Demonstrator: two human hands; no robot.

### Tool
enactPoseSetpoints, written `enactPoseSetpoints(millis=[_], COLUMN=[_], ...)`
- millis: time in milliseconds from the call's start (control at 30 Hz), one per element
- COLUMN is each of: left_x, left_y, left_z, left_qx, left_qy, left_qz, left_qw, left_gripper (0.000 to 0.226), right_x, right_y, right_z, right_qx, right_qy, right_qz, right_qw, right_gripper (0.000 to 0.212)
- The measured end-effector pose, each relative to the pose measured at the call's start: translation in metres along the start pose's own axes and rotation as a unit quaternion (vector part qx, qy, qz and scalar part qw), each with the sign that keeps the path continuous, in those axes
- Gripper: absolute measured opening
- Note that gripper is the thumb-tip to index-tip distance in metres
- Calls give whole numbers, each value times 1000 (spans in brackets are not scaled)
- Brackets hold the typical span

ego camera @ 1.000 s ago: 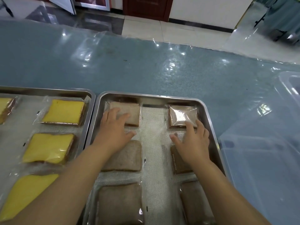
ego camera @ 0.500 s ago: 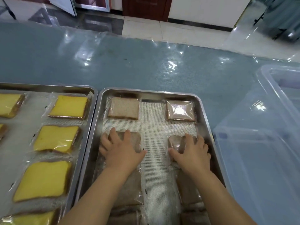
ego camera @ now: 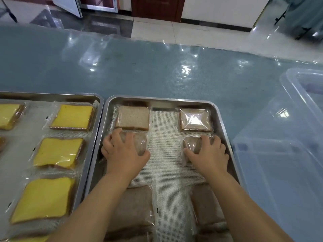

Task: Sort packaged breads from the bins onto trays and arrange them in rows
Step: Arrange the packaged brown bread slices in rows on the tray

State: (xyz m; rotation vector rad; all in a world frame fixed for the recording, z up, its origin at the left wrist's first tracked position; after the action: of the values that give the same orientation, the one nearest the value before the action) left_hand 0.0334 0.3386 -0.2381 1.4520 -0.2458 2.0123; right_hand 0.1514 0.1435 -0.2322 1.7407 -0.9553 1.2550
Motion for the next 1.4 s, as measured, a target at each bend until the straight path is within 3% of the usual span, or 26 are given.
enactPoseSetpoints(millis=[167,533,667,867,1067,1200,1400], left_x=[-4,0,6,16,3,-8,-12], left_y=[-3,5,22,74,116,127,124], left_z=[-2,-7,-17,-37,-40,-35,-33], left_qx=[-17,-48,-67,-6,73,106,108], left_qy=[-10,-75,-76,-54,-82,-114,-82], left_qz=[7,-46,-64,-81,-137,-141,-108], left_qw=[1000,995,993,995,984,978,985], left_gripper=[65,78,74,70,91,109,93], right_x=[-1,3,8,6,-8,-7,-5], right_y=[-2,8,30,86,127,132,123], right_z=[3,4,4,7,16,19,16], right_qx=[6,18,39,63,2,-5,-10], right_qy=[-1,17,-13,-43,-19,-11,-2], right_qz=[11,-104,-49,6,-109,-133,-99], right_qw=[1000,994,998,997,994,991,995], right_gripper=[71,85,83,70,92,94,79])
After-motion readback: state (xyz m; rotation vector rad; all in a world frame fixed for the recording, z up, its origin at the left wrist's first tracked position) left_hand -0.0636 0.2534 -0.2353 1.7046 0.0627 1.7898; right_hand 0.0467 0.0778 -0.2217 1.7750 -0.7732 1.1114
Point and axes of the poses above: each hand's wrist, its own y-axis away from the middle knuckle, its own x-axis out of the back of the hand, z = x × y, the point moved 1 cm from there along -y, towards the middle knuckle, and after that the axes turned 15 degrees about x, right-handed, at the moved point
